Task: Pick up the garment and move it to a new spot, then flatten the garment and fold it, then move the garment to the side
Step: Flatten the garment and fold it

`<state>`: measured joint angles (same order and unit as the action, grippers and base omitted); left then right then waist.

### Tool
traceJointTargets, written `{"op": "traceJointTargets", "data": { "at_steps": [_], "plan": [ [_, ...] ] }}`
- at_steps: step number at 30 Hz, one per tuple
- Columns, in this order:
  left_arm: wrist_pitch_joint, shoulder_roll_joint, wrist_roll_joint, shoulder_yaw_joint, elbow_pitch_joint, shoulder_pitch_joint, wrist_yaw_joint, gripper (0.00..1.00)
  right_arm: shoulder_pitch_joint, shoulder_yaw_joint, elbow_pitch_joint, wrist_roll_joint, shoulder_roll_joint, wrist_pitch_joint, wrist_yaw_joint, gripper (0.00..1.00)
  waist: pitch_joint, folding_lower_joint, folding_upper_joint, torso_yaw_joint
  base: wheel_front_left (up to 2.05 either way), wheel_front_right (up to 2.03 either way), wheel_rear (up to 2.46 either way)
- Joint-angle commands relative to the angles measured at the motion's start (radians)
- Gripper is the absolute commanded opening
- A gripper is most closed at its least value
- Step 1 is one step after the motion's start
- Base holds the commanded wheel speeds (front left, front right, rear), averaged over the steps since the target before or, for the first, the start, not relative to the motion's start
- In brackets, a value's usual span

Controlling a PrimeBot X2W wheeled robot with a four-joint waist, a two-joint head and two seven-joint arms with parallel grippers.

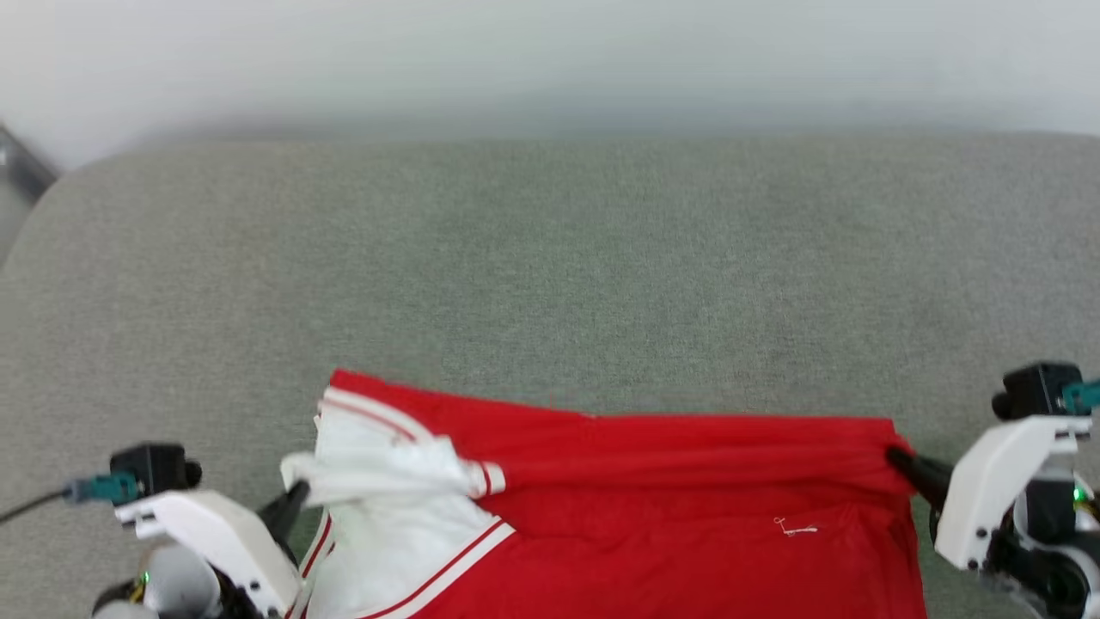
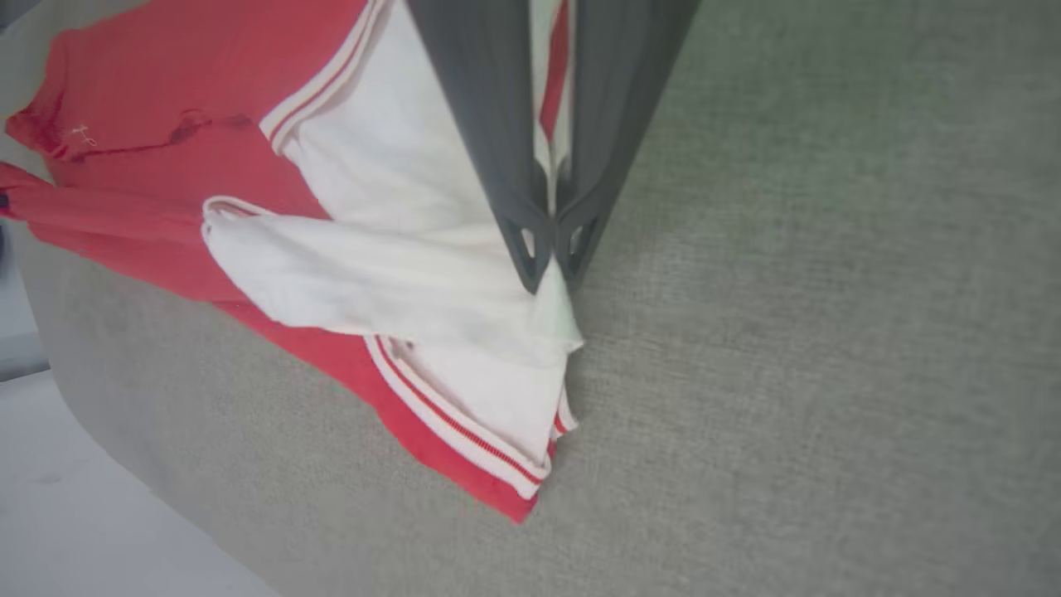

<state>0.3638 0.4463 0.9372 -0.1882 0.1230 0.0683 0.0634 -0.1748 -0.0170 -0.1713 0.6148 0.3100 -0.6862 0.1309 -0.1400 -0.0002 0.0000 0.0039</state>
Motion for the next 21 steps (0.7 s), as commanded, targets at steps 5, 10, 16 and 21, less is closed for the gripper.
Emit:
{"op": "traceJointTargets", "data": {
  "at_steps": [5,10,16,21],
  "plan": [
    [-0.015,-0.027,0.009,-0.016,0.022,-0.078,0.005,1.00,0.089,0.028,-0.029,0.004,-0.024,0.038,0.000,1.00,0.034,0.0002,0.0000,0.005,0.00,0.00,0.00],
    [-0.086,-0.049,-0.027,-0.028,0.048,-0.114,0.006,1.00,0.156,0.033,-0.035,0.007,-0.040,0.083,0.000,1.00,0.068,0.0002,0.0000,-0.005,0.00,0.00,0.00],
    [-0.233,-0.060,-0.135,-0.032,0.006,-0.131,0.048,1.00,0.222,0.036,0.058,-0.004,-0.023,0.124,0.000,1.00,0.124,0.0002,0.0000,-0.020,0.00,0.00,0.00],
    [-0.338,-0.070,-0.218,-0.038,-0.061,-0.131,0.089,1.00,0.253,0.092,0.173,-0.039,-0.028,0.111,0.000,1.00,0.153,0.0002,0.0000,-0.035,0.00,0.00,0.00]
  ]
}}
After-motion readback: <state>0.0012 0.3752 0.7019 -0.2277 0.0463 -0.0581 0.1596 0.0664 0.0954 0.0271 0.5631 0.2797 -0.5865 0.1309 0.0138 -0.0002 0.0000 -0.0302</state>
